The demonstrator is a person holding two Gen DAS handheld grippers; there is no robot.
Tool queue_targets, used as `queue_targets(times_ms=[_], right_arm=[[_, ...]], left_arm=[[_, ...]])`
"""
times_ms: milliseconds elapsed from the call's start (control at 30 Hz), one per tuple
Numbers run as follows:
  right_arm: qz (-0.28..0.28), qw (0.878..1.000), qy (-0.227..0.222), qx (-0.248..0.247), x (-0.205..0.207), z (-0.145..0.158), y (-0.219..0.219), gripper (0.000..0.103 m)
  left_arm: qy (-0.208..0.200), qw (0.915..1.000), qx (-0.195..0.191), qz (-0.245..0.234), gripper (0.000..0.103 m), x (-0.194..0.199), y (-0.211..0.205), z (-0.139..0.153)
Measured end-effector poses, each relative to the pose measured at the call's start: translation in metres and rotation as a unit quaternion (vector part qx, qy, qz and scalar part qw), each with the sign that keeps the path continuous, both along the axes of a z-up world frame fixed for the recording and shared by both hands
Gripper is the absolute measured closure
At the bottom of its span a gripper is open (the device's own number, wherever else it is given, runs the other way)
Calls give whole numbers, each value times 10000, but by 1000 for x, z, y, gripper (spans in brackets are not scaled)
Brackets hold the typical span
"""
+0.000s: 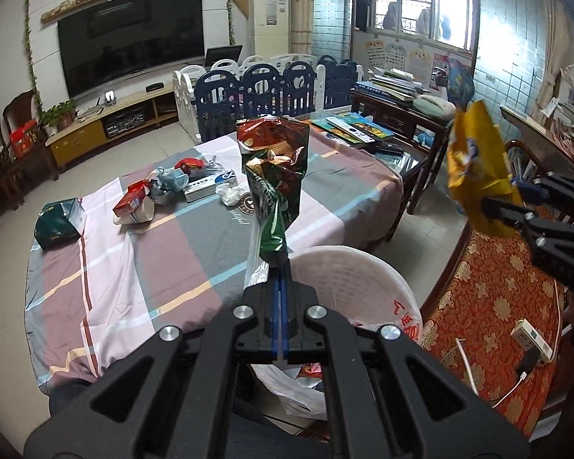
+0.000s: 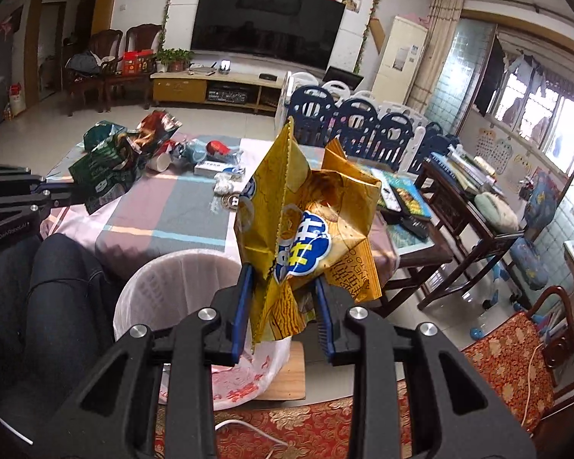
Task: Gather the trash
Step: 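Carry both held bags over the wastebasket and open both tools to drop them, then move both tools back to the table toward the red cigarette box and tissue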
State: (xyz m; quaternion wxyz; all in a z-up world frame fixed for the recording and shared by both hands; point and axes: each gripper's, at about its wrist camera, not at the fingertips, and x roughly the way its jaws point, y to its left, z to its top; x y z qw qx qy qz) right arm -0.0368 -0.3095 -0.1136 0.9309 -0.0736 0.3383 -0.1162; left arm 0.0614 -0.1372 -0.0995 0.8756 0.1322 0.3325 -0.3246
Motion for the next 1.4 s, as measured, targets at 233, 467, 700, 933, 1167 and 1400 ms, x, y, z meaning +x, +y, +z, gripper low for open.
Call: queue_targets(times_ms=[233, 467, 700, 933, 1167, 1400], right_arm=[[170, 9993, 157, 307, 10, -16, 5, 72], [251, 9986, 196, 413, 13, -20, 7, 72], [317, 9969, 355, 626, 25, -34, 7, 72], [420, 9910, 521, 1159, 44, -58, 12, 49], [176, 9929, 299, 1134, 36, -48, 6, 37], [-162, 9936, -37, 1119, 23, -28, -16, 32]], left_arm=[[59, 10000, 44, 13, 101, 0, -3, -3], [83, 10000, 40, -19, 101, 0, -2, -4], [133, 9999, 35, -93, 101, -1, -4, -6], [229, 9997, 83, -95, 101, 3, -4, -12], [447, 9989, 83, -147, 101, 8, -8, -21], [1372, 9872, 157, -792, 43, 20, -32, -63]])
